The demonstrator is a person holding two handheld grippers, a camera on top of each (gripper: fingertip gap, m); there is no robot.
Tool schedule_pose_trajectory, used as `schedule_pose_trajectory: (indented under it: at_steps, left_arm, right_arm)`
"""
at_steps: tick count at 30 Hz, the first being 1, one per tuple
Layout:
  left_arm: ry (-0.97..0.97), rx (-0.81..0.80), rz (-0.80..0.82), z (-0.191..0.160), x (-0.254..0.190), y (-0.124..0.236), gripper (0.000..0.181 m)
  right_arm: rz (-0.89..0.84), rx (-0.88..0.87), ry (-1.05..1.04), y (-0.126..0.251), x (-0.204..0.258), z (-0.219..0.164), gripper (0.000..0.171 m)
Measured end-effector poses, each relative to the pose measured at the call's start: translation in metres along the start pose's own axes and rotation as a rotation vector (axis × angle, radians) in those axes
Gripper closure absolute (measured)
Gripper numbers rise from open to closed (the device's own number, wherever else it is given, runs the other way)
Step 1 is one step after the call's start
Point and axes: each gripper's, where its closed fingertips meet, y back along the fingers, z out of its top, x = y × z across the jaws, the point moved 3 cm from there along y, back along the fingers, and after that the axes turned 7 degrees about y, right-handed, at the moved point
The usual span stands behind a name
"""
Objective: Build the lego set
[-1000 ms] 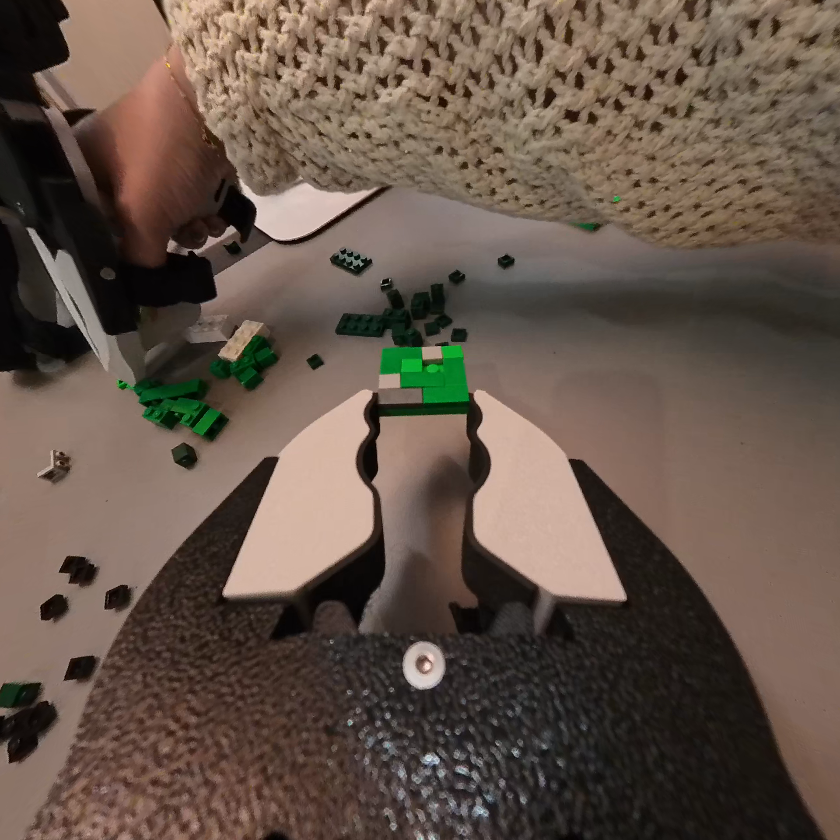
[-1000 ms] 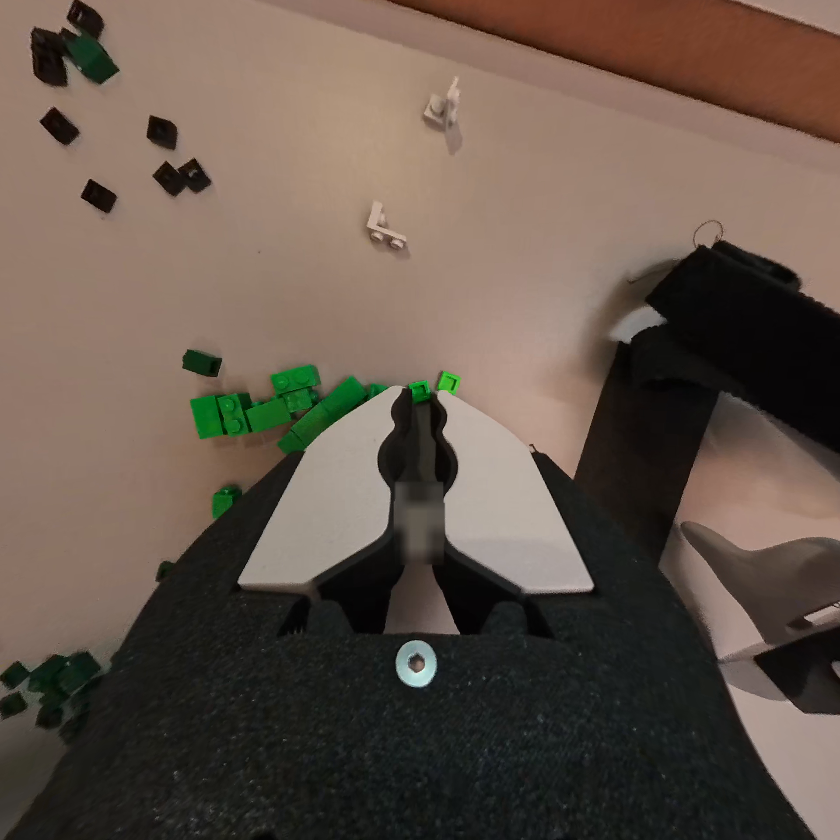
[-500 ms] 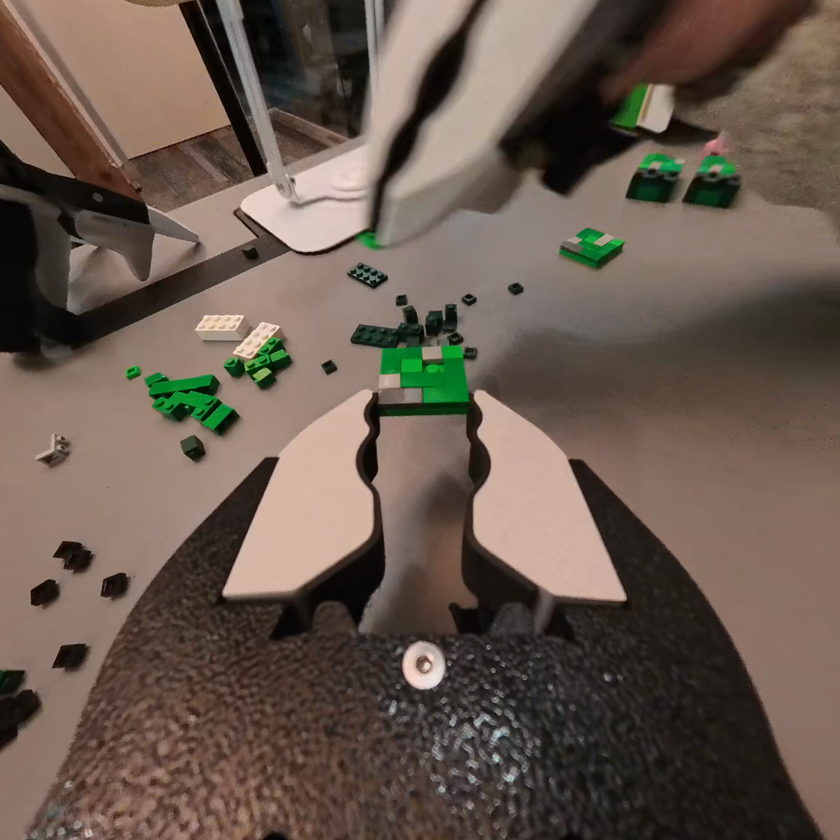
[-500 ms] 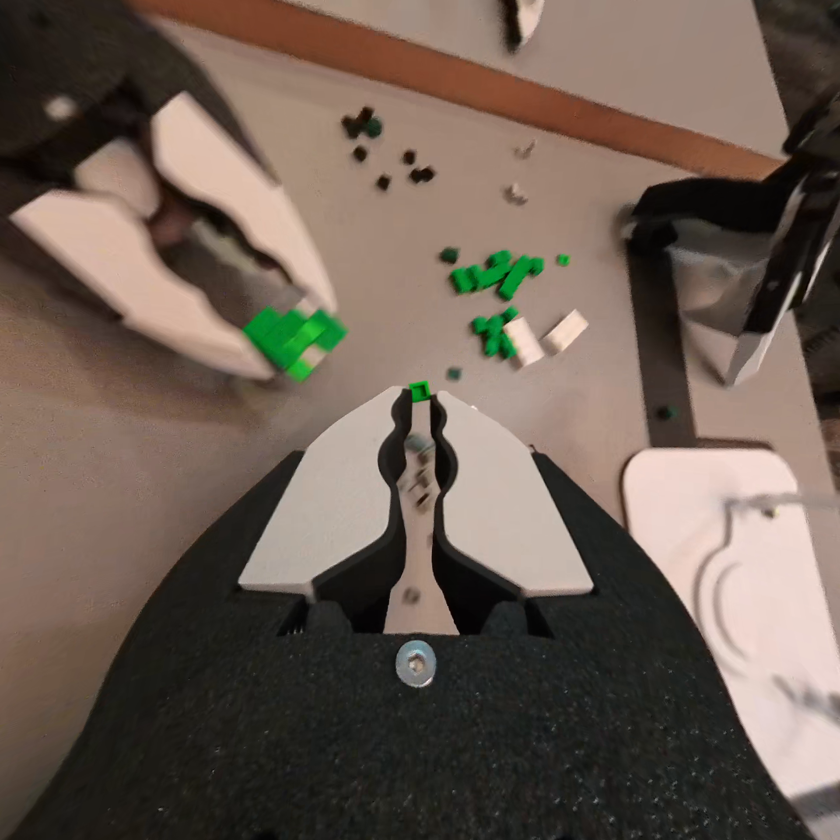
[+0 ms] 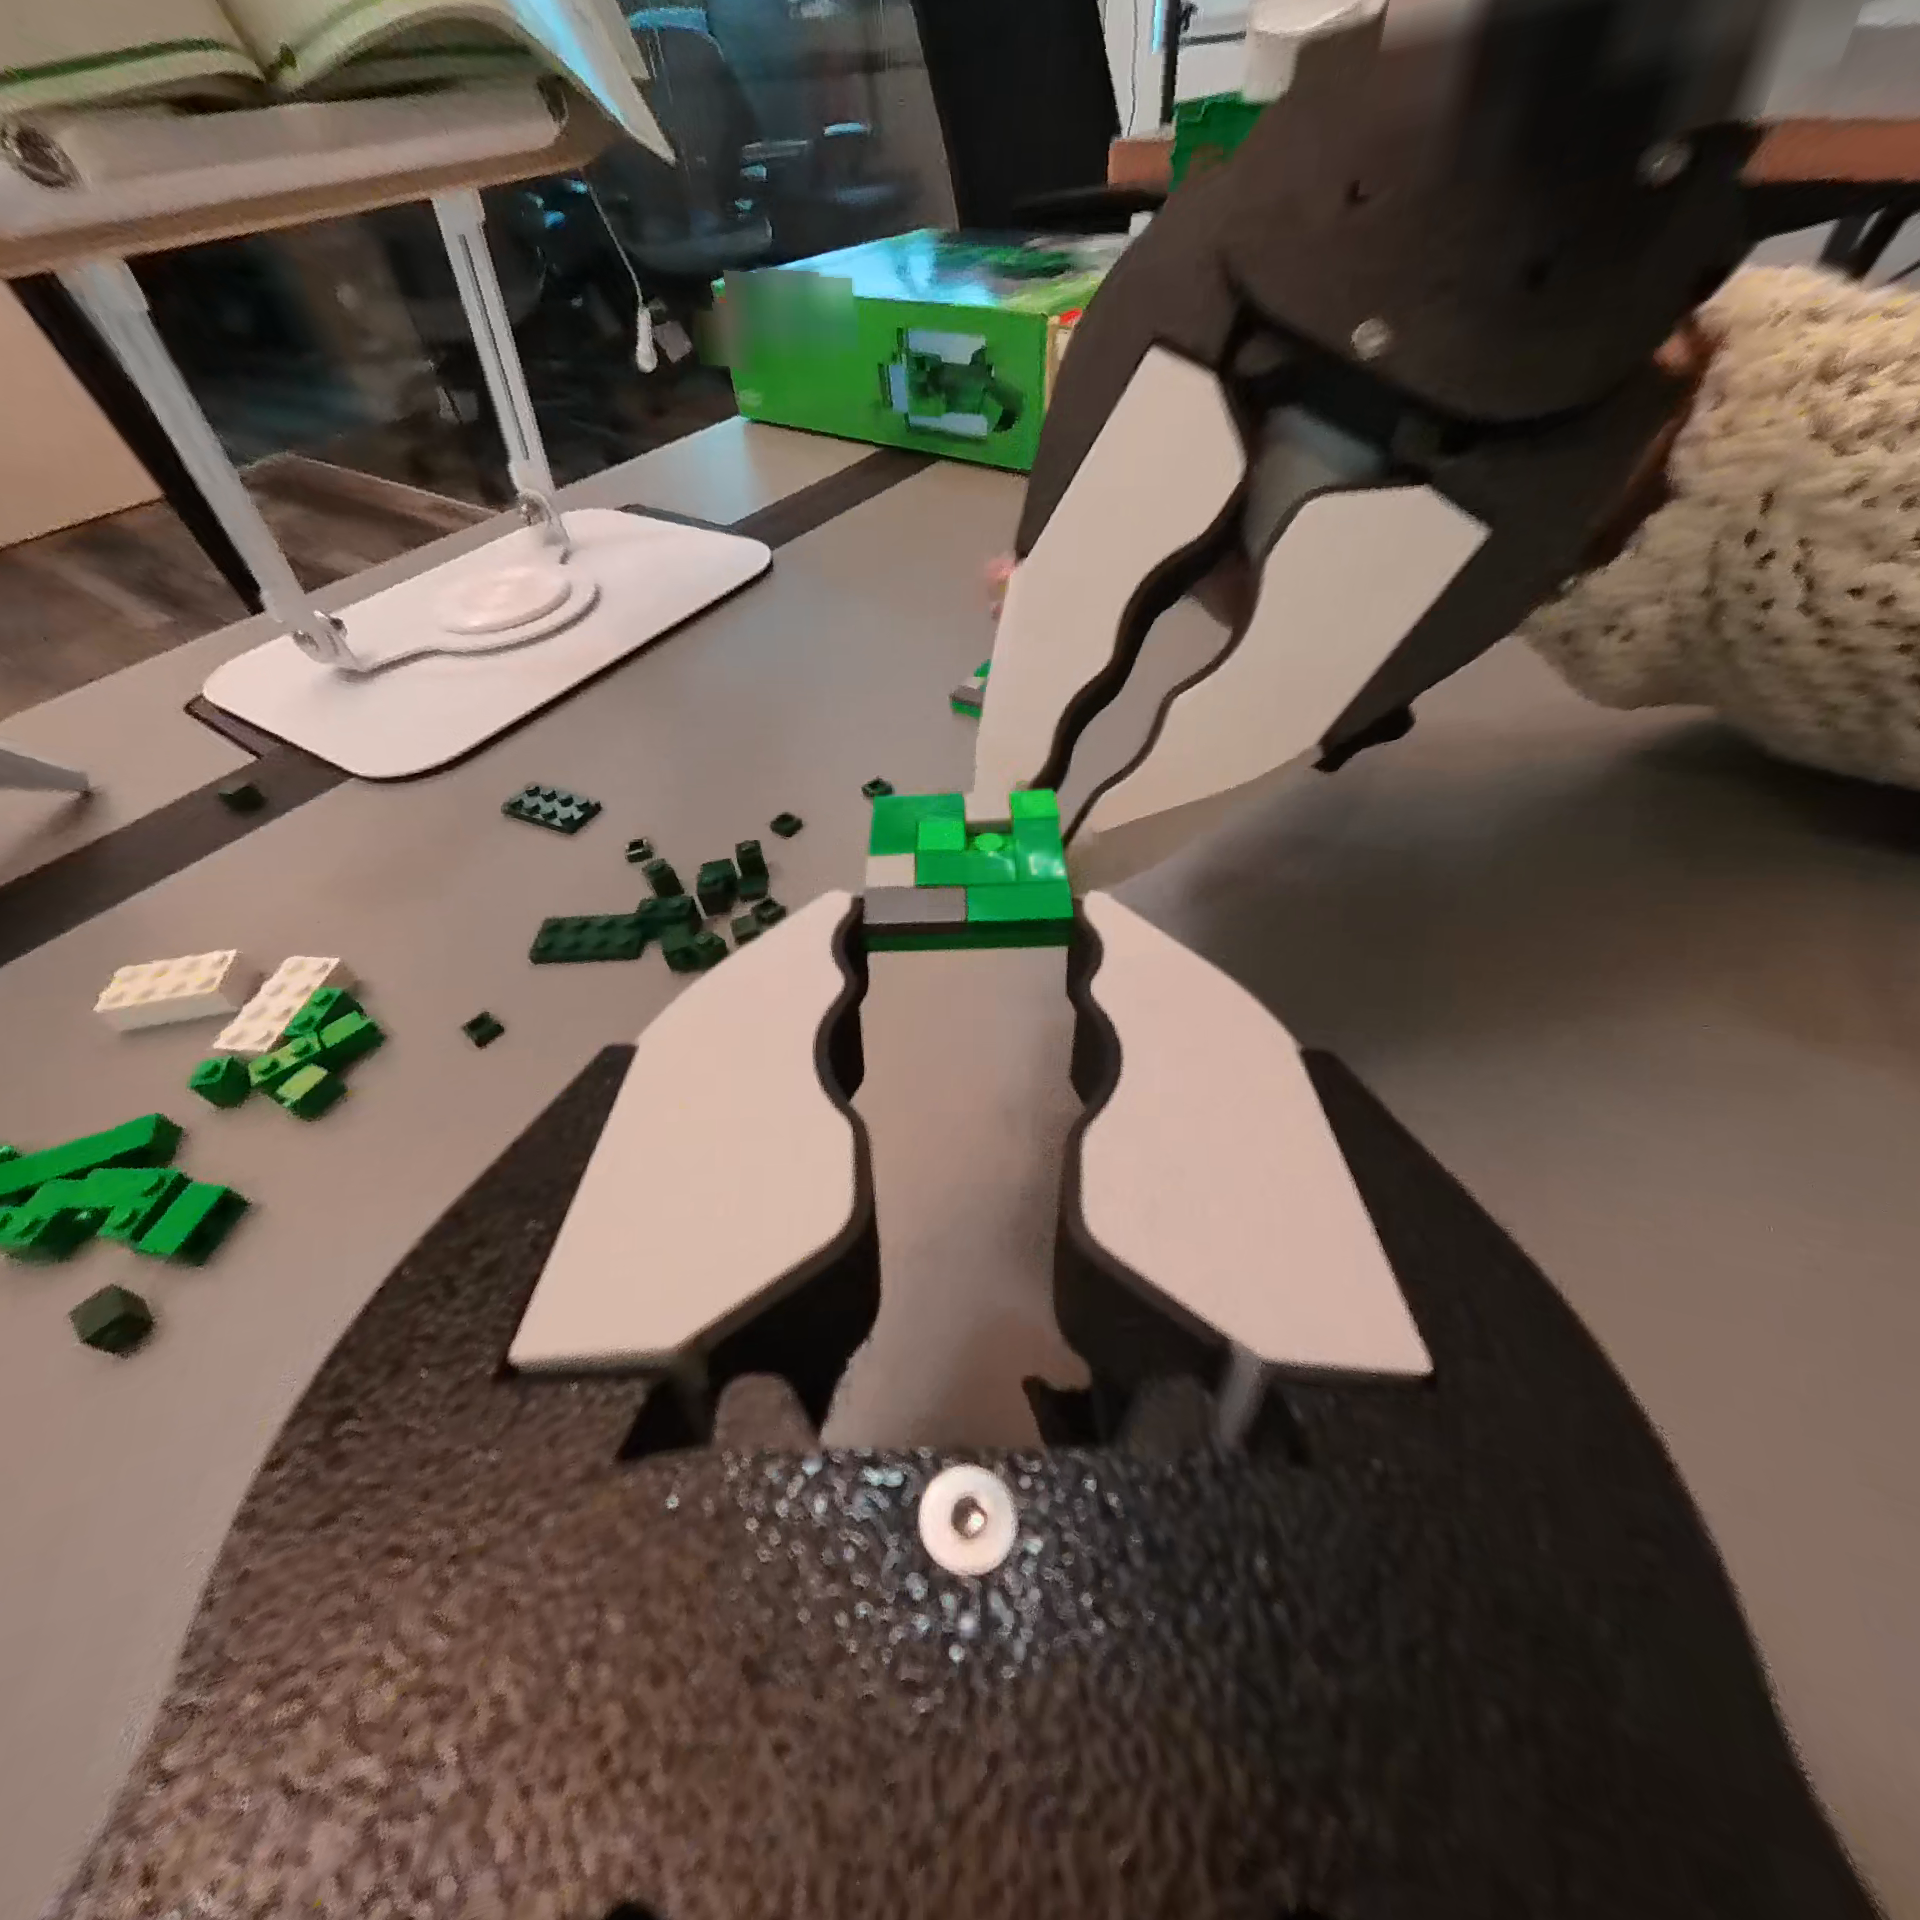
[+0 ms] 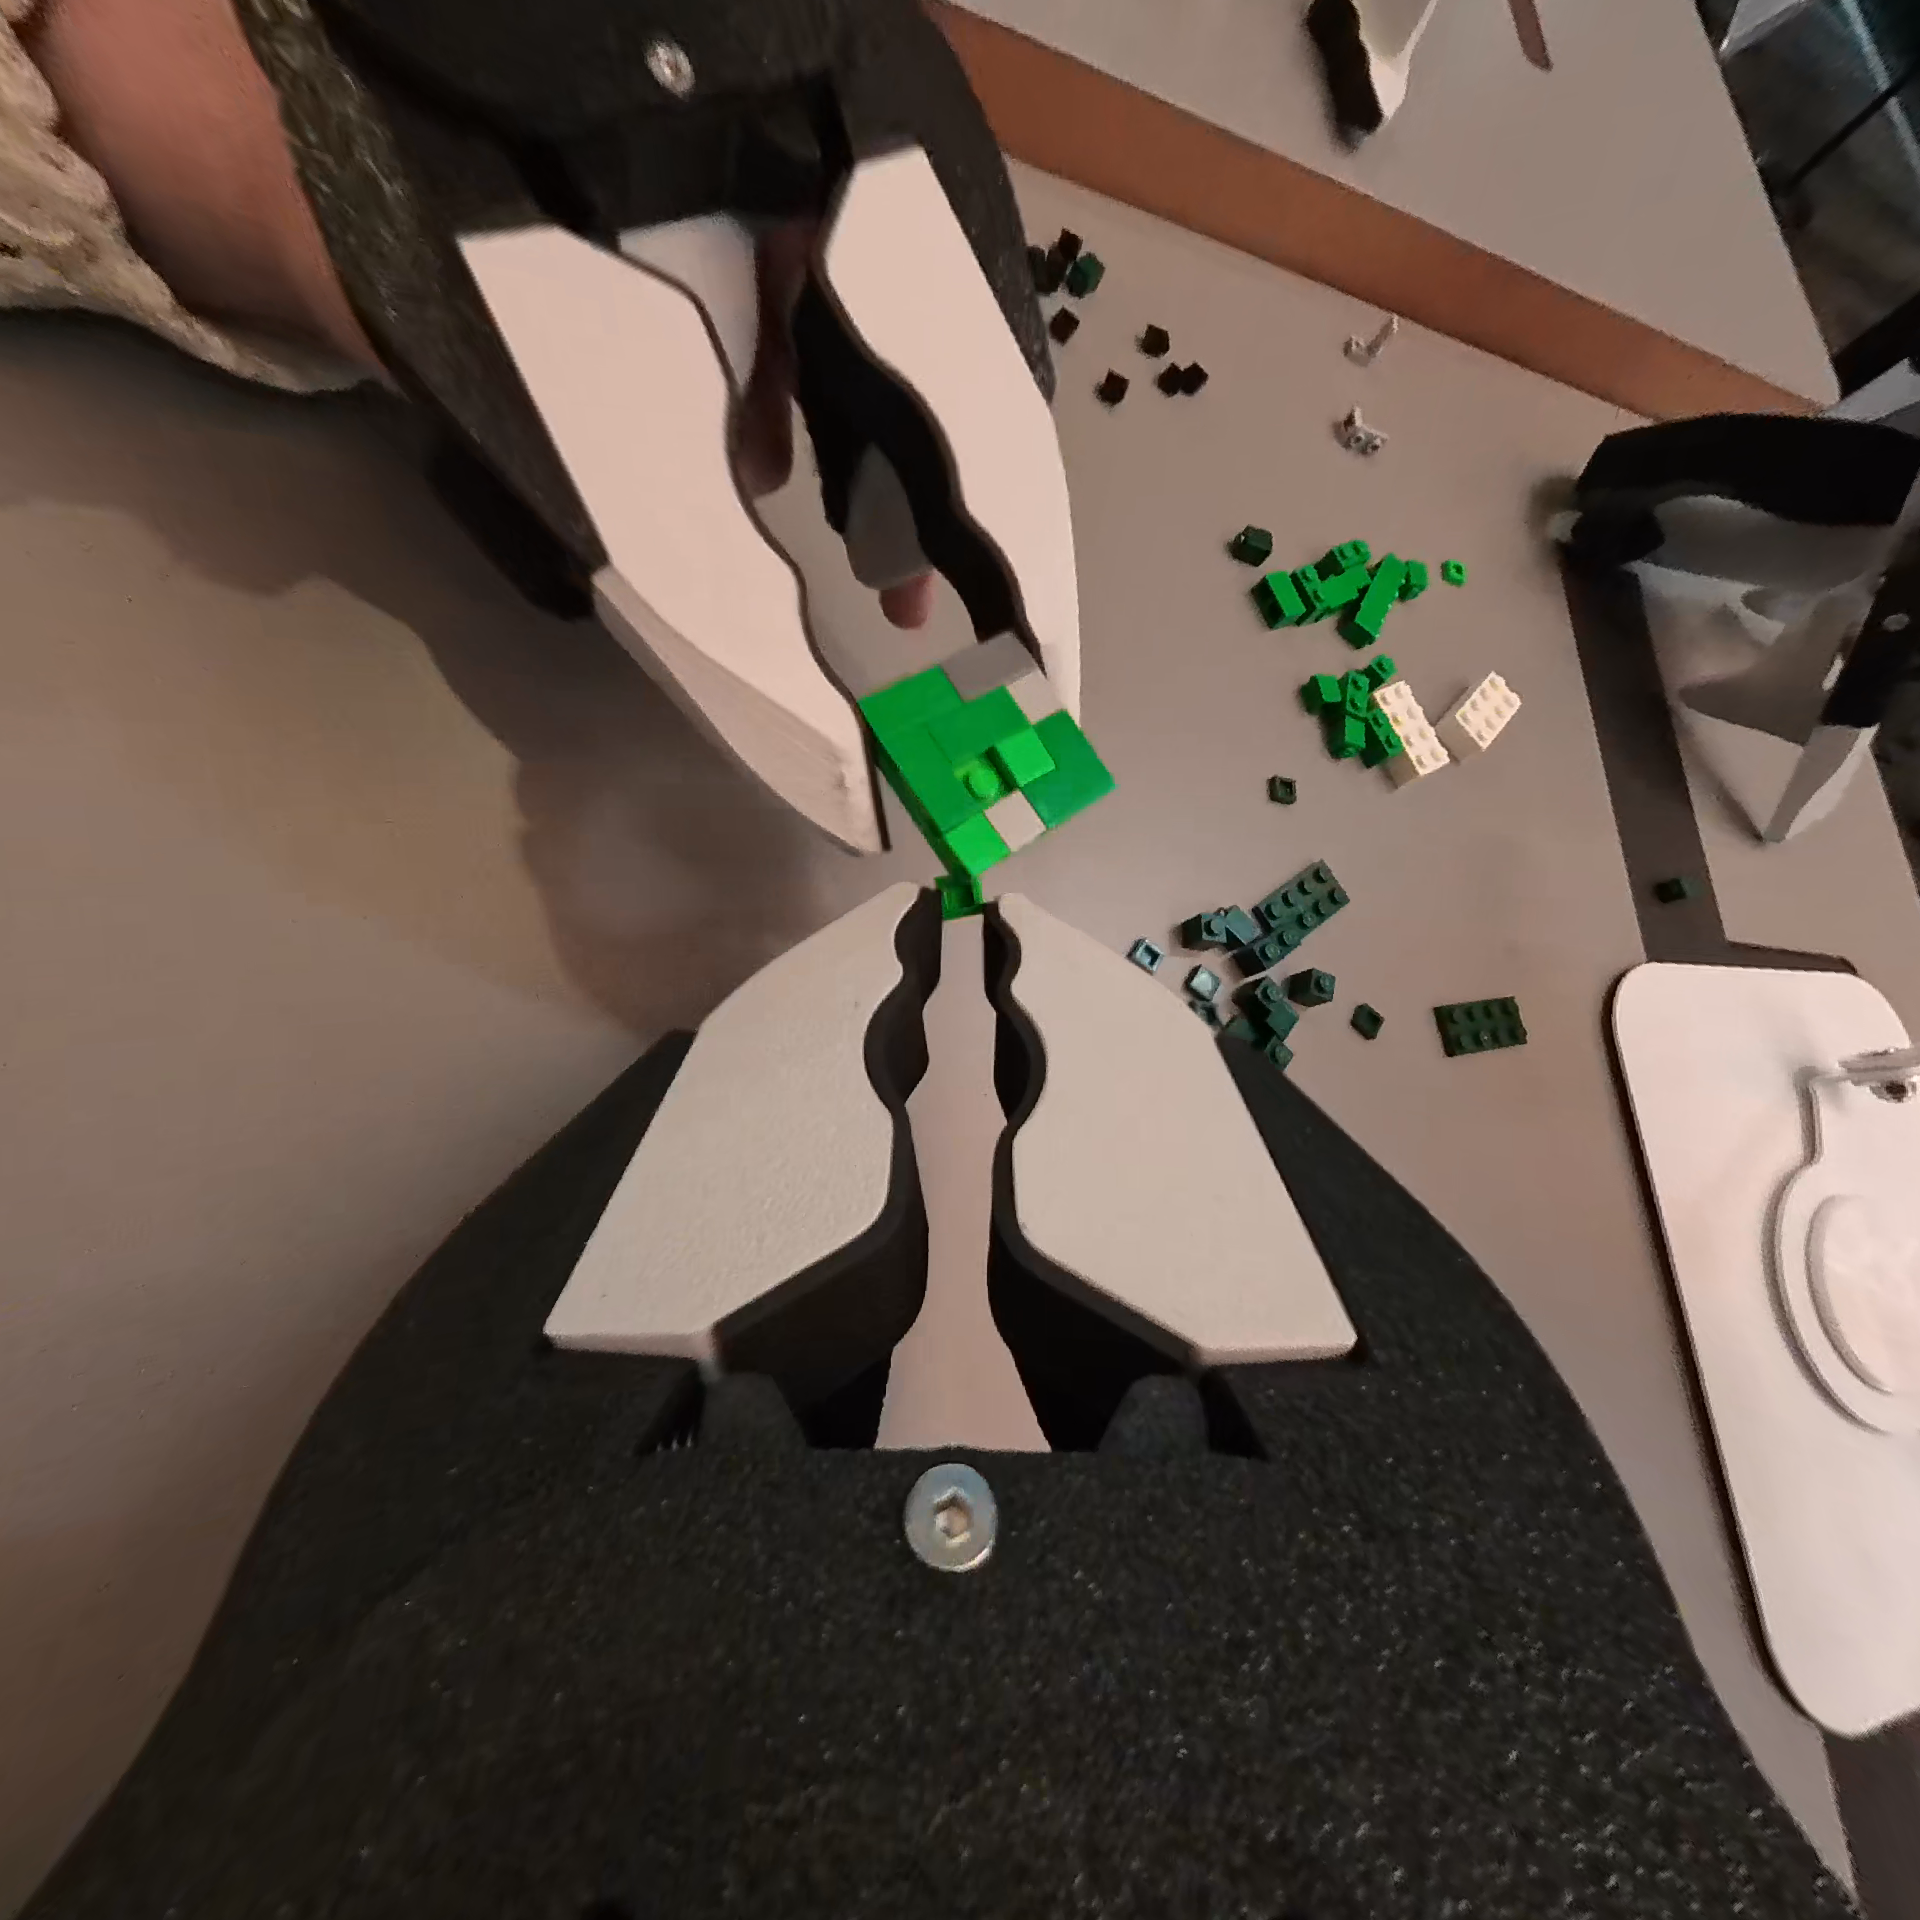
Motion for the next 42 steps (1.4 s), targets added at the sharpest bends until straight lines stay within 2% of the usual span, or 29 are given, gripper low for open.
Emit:
schedule_pose_trajectory:
  at_steps: [16, 20, 23, 28, 34, 42]
  left_arm:
    - [0.014, 0.069, 0.028, -0.01, 0.005, -0.004, 0.145]
    - [-0.006, 0.075, 0.05, -0.011, 0.007, -0.004, 0.145]
    - [-0.011, 0.07, 0.086, -0.01, 0.012, -0.001, 0.145]
    - [0.007, 0.042, 0.164, -0.007, 0.025, 0.005, 0.145]
    - [0.041, 0.009, 0.233, -0.004, 0.038, 0.014, 0.145]
    - [0.059, 0.008, 0.231, -0.006, 0.04, 0.013, 0.145]
  right_arm:
    - [0.033, -0.027, -0.024, 0.004, 0.004, 0.001, 0.164]
    - [0.036, 0.024, -0.025, 0.007, 0.002, -0.008, 0.164]
    - [0.083, 0.172, -0.011, 0.014, 0.001, -0.026, 0.164]
    - [0.207, 0.577, 0.067, 0.038, -0.002, -0.066, 0.165]
    - [0.363, 1.001, 0.153, 0.056, 0.007, -0.089, 0.165]
    - [0.523, 1.141, 0.241, 0.034, 0.022, -0.089, 0.165]
